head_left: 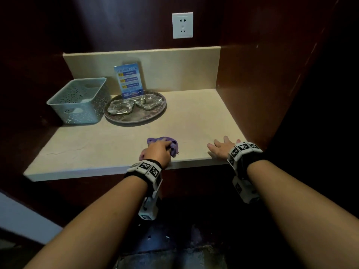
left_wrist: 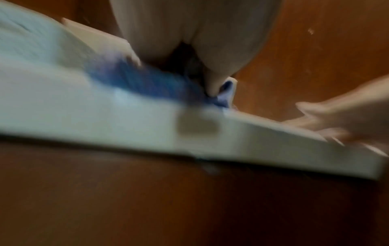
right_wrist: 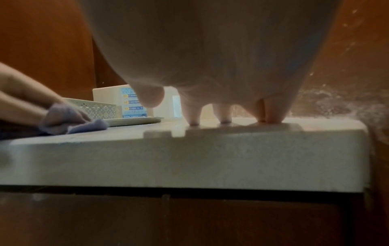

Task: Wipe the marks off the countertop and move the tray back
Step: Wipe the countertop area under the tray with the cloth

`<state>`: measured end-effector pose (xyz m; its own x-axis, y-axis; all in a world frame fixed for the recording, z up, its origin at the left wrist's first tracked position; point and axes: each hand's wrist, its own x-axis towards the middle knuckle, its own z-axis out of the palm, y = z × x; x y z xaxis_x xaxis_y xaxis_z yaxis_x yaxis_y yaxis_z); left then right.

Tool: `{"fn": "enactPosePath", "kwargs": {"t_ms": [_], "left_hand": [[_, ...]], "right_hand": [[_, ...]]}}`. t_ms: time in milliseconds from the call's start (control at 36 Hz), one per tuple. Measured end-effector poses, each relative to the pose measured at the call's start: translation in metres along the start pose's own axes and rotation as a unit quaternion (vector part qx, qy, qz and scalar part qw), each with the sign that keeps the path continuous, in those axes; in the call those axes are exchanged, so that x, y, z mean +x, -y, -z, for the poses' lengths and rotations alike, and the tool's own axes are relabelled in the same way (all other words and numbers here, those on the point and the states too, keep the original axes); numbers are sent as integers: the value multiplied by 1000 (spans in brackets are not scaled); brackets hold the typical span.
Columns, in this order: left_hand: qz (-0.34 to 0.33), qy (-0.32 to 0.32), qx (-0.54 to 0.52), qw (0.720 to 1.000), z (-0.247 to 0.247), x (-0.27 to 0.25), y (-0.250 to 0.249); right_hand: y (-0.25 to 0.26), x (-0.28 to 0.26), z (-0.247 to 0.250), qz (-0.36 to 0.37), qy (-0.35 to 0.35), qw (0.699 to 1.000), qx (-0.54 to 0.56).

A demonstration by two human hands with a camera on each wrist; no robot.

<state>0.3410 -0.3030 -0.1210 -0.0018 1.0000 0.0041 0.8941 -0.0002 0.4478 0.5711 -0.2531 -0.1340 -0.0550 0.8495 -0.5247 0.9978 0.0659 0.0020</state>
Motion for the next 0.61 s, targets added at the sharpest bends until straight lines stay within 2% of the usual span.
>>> {"fn": "enactPosePath", "kwargs": {"t_ms": [167,222,306,361,444,611], "left_hand": [[-58,29,25,998,-19,-5,-38],[-91,34,12,995,-25,-12,-51],[-139,78,-27,987,-31,-22,-64],[-145,69,-34,986,-27,-24,-63],[-124,40,-67,989,-9,-17,-49],[-2,-37,-100,994,28,17,1]], "right_hand": [[5,-6,1,-1,-7,1000,-11],[6,-7,2,4,-8,1000,-22],[7,-14,3,8,-16,999,-37],[8,-18,3,17,-20,998,-56],[9,-21,4,18,-22,998,-56],[10,-24,7,15,-10,999,-40]]}}
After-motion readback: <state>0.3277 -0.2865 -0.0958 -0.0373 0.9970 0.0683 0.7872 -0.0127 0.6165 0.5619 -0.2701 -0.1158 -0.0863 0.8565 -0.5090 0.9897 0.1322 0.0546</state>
